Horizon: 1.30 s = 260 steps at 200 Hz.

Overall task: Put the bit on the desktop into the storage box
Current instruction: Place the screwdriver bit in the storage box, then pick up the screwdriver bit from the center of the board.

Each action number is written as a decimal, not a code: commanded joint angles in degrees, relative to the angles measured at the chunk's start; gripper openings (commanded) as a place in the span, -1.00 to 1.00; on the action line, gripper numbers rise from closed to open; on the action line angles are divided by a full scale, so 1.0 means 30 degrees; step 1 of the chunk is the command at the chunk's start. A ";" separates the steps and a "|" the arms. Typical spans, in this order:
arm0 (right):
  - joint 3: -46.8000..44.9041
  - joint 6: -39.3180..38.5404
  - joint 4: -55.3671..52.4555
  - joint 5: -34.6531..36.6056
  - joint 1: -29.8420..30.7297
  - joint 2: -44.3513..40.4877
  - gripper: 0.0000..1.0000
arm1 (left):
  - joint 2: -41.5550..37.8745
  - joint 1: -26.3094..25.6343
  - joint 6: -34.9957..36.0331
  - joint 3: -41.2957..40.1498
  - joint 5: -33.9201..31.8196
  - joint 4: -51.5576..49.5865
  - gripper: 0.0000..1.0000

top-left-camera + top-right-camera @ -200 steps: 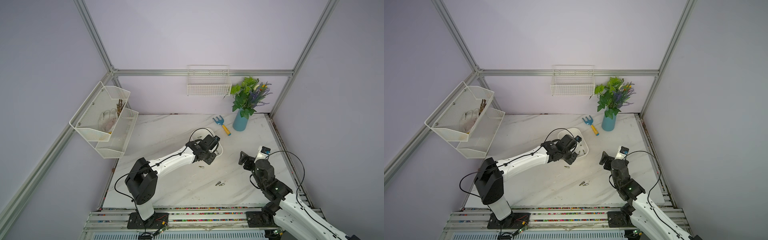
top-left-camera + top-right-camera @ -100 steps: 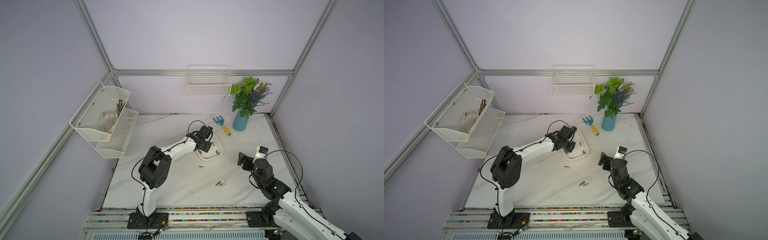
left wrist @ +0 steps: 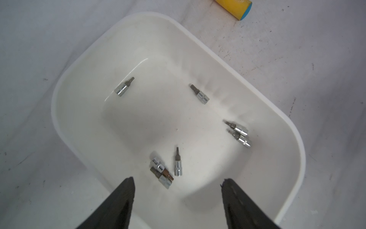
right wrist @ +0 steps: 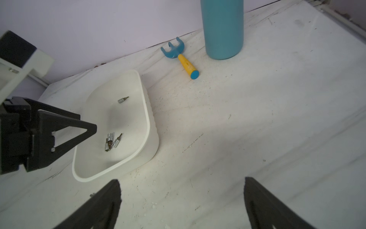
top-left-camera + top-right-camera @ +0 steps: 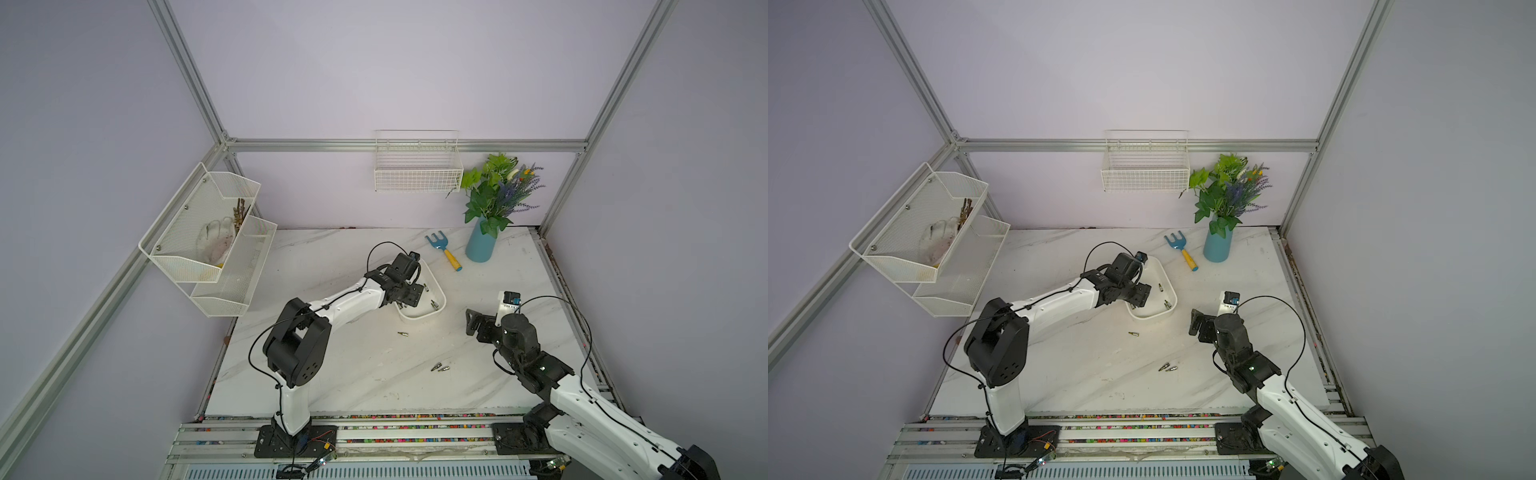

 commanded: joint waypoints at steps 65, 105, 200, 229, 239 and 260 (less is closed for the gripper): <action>0.2937 -0.1924 0.0502 -0.7810 0.1248 0.5087 0.83 | -1.1329 0.1335 -0.2488 -0.9507 -0.2620 0.4125 1.00; 0.5429 -0.2362 -0.0802 -0.8956 0.3182 0.8929 0.74 | -1.4797 0.1810 -0.2627 -1.4016 -0.4293 0.7283 1.00; 0.9341 -0.3754 -0.1665 -0.7333 0.5360 1.5083 0.57 | -1.7504 0.2297 -0.2103 -1.5897 -0.6799 0.7467 0.99; 0.9672 -0.4224 -0.1533 -0.6509 0.5710 1.5961 0.53 | -1.7230 0.2301 -0.2080 -1.5813 -0.6711 0.7496 1.00; 0.9791 -0.4377 -0.1516 -0.6277 0.5822 1.6244 0.52 | -1.7139 0.2301 -0.2089 -1.5780 -0.6684 0.7499 0.99; 0.9972 -0.4562 -0.1347 -0.5971 0.5941 1.6757 0.48 | -1.6967 0.2296 -0.2046 -1.5722 -0.6610 0.7510 1.00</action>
